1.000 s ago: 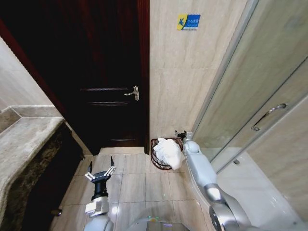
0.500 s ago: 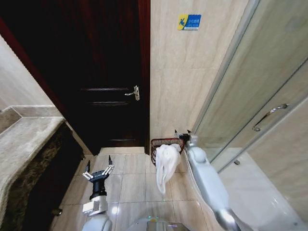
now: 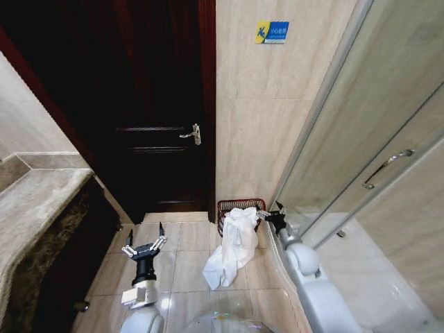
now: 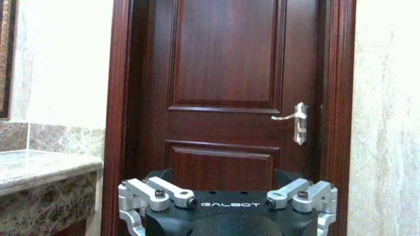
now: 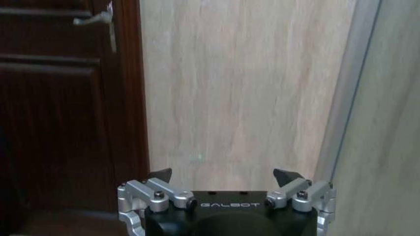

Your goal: Discard the used towel into the hamper.

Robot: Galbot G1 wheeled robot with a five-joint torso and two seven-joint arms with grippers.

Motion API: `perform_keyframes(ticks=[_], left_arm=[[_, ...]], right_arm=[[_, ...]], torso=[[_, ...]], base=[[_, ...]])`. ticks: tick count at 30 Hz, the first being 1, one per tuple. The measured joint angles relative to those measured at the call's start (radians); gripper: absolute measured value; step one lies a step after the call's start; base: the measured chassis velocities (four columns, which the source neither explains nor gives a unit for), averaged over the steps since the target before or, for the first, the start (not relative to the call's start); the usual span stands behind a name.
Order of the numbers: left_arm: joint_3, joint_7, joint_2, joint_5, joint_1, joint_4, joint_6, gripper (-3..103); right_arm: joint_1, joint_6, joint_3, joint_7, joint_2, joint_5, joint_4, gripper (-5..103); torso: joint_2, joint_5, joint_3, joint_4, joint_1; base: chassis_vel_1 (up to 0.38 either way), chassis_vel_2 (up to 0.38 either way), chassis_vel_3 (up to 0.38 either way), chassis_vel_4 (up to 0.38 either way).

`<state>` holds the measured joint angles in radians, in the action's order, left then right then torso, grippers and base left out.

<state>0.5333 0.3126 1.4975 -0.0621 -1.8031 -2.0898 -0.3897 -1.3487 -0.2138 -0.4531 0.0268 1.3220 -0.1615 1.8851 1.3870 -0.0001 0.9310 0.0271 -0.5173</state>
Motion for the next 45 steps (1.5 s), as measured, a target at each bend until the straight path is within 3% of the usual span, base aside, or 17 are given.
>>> perform_keyframes(ticks=[3, 9, 10, 22, 25, 45], left_arm=[[-0.003, -0.003, 0.001, 0.003, 0.001, 0.000, 0.008, 100], [-0.010, -0.020, 0.001, 0.003, 0.010, 0.000, 0.017, 100], [-0.009, -0.027, 0.000, 0.001, 0.010, -0.001, 0.018, 100], [-0.013, -0.041, 0.002, 0.003, 0.007, 0.009, 0.027, 100], [-0.015, -0.048, 0.004, 0.010, 0.003, 0.010, 0.025, 100], [-0.023, -0.054, 0.008, 0.024, -0.007, 0.031, 0.015, 100]], right_arm=[[-0.032, 0.037, -0.003, 0.000, 0.017, 0.005, -0.012, 100], [-0.074, 0.277, -0.009, -0.018, 0.071, 0.084, -0.083, 100], [-0.073, 0.287, -0.009, -0.027, 0.079, 0.086, -0.084, 100], [-0.089, 0.298, -0.006, -0.033, 0.080, 0.083, -0.064, 100], [-0.096, 0.317, 0.000, -0.032, 0.076, 0.081, -0.087, 100], [-0.127, 0.403, 0.021, -0.035, 0.079, 0.079, -0.168, 100]], torso=[[0.000, 0.0002, 0.000, 0.0000, 0.000], [0.000, 0.0001, 0.000, 0.0000, 0.000], [0.000, 0.0001, 0.000, 0.0000, 0.000], [-0.044, 0.0000, -0.024, 0.0001, 0.020], [-0.076, 0.0002, -0.041, 0.0001, 0.034], [-0.188, 0.0001, -0.102, 0.0001, 0.086]], base=[[0.000, 0.000, 0.000, 0.000], [0.000, 0.000, 0.000, 0.000], [0.000, 0.000, 0.000, 0.000], [0.000, 0.000, 0.000, 0.000], [0.000, 0.000, 0.000, 0.000], [0.000, 0.000, 0.000, 0.000]])
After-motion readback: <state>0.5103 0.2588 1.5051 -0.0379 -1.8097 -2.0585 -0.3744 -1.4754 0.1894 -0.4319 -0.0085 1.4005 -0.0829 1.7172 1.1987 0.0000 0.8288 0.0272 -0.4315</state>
